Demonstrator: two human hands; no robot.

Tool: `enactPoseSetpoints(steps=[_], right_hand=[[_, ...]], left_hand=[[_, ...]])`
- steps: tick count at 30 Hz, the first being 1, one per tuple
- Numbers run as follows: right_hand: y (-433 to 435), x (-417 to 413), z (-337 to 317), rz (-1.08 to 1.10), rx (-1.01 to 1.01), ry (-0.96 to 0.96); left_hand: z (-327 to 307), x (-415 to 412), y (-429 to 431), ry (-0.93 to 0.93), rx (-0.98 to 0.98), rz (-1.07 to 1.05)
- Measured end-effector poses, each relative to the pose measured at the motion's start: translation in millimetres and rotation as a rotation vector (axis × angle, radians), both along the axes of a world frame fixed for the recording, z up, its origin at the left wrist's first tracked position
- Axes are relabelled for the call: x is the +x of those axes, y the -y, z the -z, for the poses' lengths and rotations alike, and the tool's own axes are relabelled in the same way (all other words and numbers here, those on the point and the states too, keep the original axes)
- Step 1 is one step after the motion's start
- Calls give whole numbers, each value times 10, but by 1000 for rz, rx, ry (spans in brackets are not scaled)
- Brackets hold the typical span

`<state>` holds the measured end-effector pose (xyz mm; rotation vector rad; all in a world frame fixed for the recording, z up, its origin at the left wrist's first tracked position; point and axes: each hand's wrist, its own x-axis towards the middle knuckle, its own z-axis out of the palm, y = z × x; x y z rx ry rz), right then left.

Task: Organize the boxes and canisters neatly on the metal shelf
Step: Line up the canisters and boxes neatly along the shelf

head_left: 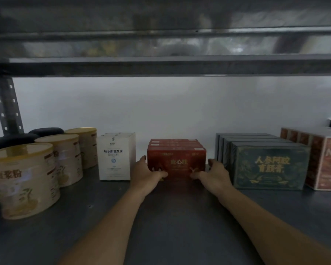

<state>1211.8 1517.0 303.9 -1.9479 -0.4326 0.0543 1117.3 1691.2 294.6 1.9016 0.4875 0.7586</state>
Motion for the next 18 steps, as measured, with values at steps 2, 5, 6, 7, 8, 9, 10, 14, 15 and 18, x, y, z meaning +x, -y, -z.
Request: enactPoseSetpoints(steps=[2, 5, 6, 7, 8, 9, 10, 14, 15, 18], right_hand=[[133, -145, -19, 27, -66, 22], [367, -329, -3, -14, -215, 153], [458, -373, 7, -30, -273, 201], [563, -411, 13, -41, -323, 245], [675, -431, 24, -41, -368, 283], [807, -451, 27, -33, -406, 319], [946, -449, 28, -16, -444, 355], [1551, -303, 23, 106, -414, 494], [1690, -240, 26, 152, -356, 504], [2027, 14, 38, 214, -125, 445]], left_hand=[[4, -108, 83, -45, 81, -35], [22, -266, 263, -136, 240, -99], [27, -313, 327, -162, 270, -119], [40, -354, 391, -200, 297, -151], [58, -385, 445, -243, 324, -204], [79, -403, 503, -282, 345, -271], [83, -434, 572, -309, 359, -333], [62, -474, 1011, -354, 487, -345], [59, -444, 1143, -354, 513, -313], [25, -275, 1563, -312, 472, -190]])
